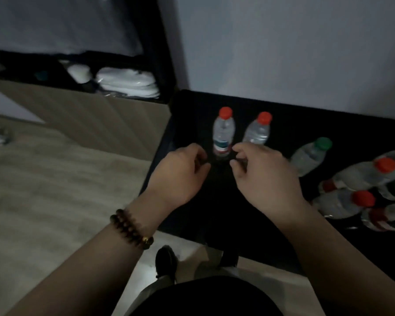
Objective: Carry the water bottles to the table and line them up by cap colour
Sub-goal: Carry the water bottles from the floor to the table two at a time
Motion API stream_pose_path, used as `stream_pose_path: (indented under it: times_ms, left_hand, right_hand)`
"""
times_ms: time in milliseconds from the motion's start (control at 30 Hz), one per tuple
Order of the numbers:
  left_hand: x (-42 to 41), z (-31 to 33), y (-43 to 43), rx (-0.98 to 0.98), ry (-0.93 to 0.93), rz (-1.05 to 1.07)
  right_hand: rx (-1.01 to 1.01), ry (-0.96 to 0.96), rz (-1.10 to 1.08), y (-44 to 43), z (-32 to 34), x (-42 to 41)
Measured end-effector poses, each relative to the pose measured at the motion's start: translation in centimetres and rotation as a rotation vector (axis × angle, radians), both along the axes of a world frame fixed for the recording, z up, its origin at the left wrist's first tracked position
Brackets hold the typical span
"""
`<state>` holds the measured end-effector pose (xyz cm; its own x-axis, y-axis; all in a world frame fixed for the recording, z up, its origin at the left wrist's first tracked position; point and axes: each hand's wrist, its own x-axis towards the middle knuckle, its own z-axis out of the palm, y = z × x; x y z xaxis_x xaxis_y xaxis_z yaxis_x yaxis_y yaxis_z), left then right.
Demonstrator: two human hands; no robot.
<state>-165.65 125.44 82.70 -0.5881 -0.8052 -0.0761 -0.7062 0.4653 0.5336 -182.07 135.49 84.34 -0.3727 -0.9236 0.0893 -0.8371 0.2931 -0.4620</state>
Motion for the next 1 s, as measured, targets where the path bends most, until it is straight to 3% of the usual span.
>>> stream_pose_path:
  times_ms: [100,233,400,600,1000]
  left_hand:
    - [7.9,-0.9,-0.9,0.128,-0.213,0.076]
    - [18.6,-2.1,-1.9,0.217,-0.305,0.203]
    - [32.3,-3.3,-3.4,0.210,-0.337,0.234]
    - [48.9,-4.0,-5.4,0.262,-0.343,0.349]
    - [69.9,-4.9,-19.3,0.262,-0.205,0.568]
  right_hand:
    - [0.096,0.049,0.165,-3.2,-0.5,5.9]
    - [0.221,0.070,0.310,-6.7,-1.4,14.8]
    - [0.393,0.169,0.394,-11.1,-3.2,27.7]
    - [0.500,0.158,0.438,-16.4,-4.5,43.2]
    - [0.552,0.211,0.541,-31.5,-7.0,65.1]
